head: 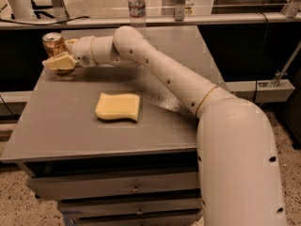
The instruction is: Move orange can near water bottle
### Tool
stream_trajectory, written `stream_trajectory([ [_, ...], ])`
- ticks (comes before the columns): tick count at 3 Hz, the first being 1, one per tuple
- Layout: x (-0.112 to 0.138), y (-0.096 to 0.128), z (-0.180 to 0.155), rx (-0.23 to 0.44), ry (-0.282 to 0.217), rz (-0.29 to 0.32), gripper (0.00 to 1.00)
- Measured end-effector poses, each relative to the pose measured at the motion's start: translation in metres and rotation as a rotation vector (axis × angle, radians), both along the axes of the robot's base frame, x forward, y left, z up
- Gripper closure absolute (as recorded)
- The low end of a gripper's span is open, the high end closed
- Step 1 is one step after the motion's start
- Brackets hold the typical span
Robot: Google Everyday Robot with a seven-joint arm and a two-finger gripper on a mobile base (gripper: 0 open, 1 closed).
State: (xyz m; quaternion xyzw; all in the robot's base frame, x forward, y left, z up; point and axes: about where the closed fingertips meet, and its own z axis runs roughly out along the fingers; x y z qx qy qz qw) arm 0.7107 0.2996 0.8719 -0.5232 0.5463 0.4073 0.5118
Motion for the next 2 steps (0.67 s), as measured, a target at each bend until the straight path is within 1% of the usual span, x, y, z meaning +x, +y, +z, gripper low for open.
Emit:
stream_trajectory([
  [1,-0.008,-0.019,0.002,-0.006,0.007,-0.029,0.64],
  [2,-0.016,-0.066,0.019,-0.026,-0.016,-0.098,0.88],
])
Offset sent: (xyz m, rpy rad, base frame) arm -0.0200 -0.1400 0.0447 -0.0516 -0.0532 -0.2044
